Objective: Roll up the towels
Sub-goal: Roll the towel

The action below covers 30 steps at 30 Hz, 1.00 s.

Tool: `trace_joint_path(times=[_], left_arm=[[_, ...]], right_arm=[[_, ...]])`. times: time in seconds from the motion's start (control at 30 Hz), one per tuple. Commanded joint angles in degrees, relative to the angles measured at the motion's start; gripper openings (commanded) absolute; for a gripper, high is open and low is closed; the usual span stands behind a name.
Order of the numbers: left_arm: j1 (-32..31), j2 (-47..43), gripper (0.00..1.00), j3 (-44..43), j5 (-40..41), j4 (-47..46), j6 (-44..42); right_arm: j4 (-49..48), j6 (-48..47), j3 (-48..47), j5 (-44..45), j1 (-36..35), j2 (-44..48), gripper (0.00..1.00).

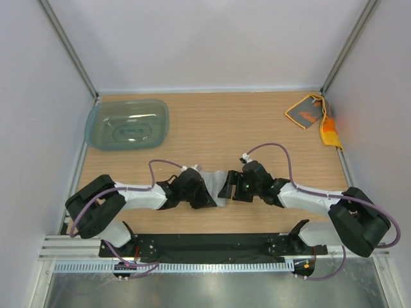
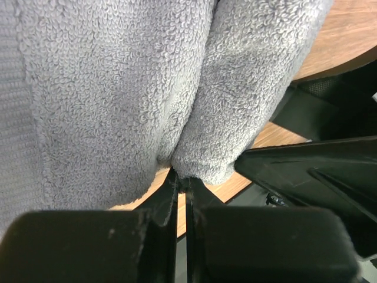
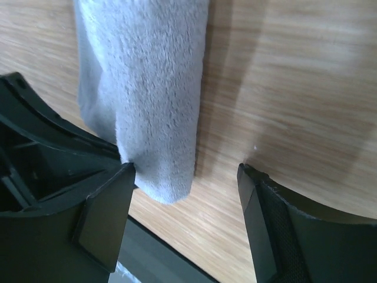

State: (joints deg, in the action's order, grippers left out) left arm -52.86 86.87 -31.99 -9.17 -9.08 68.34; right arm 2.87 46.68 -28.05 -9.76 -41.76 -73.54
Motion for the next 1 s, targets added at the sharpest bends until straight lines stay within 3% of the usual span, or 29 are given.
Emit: trace_joint_path(times=[0.0,0.3,0.67,0.73,0.87,0.97], left_arm=[[1.2,1.2,0.0,0.5,-1.8,3.5,-1.4],[3.3,1.9,0.0,0.7,-3.7,6.4,-2.3],[4.4,2.2,0.0,0.2,-4.8,8.4,-3.5],[4.7,2.4,0.0,-0.2,-4.9,8.7,-4.1],[4.9,3.0,0.0,-1.3,-5.4,10.7,-5.3],[4.9,2.4,0.0,-2.0,-5.3,12.4,-6.5]], right_arm=[[-13.5,1.8,2.4,-4.6,0.7,1.8,0.77],[-37.2,7.5,11.1,-9.1,4.5,-2.3,0.75],[-47.7,7.9,11.3,-12.2,5.6,-13.4,0.65],[-50.9,8.6,11.7,-12.9,5.6,-15.0,0.61],[-52.4,8.8,12.4,-12.7,5.5,-17.0,0.38],[-51.8,8.5,12.9,-12.3,5.6,-16.2,0.27]])
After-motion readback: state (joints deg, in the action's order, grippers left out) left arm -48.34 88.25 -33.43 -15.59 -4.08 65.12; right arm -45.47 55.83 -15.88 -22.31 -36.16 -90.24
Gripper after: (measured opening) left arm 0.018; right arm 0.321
